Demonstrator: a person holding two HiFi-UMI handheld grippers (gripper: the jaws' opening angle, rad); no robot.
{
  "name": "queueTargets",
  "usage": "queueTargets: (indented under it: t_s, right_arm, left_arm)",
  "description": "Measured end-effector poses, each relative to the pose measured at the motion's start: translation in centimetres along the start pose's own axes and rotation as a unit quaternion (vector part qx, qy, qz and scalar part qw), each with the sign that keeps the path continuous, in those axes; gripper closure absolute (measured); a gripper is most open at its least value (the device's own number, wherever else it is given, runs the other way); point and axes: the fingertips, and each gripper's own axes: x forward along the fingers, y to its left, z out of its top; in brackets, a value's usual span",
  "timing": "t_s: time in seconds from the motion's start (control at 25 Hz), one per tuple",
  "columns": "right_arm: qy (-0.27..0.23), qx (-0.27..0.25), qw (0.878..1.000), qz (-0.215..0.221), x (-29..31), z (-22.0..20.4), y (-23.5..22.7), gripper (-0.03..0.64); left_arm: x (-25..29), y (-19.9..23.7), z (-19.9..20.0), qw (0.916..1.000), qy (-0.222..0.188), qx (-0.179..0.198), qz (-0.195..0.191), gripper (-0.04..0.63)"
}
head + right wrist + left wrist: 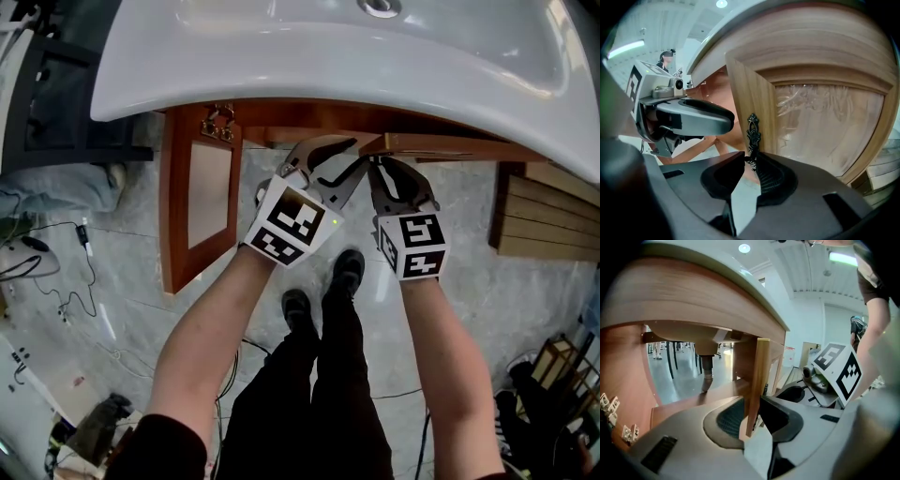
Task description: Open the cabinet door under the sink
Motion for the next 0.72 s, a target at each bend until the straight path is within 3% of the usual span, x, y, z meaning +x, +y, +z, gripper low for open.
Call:
queueTargets:
  t_s: [0.32,0.72]
  right_arm:
    - [-0.005,0.000,1.000,0.002,-0.2,-0.1,-0.1,0.528]
    - [-0.002,-0.004,1.000,0.006,-0.3,-0.1,-0.1,0.531]
  left_arm:
    - [0.8,-0.4,0.7,0.9993,-0.012,-0.001,-0.034,0.482]
    - [0.9,-1.3,1.0,0.9956,-0.004,0.028,-0.090,0.491]
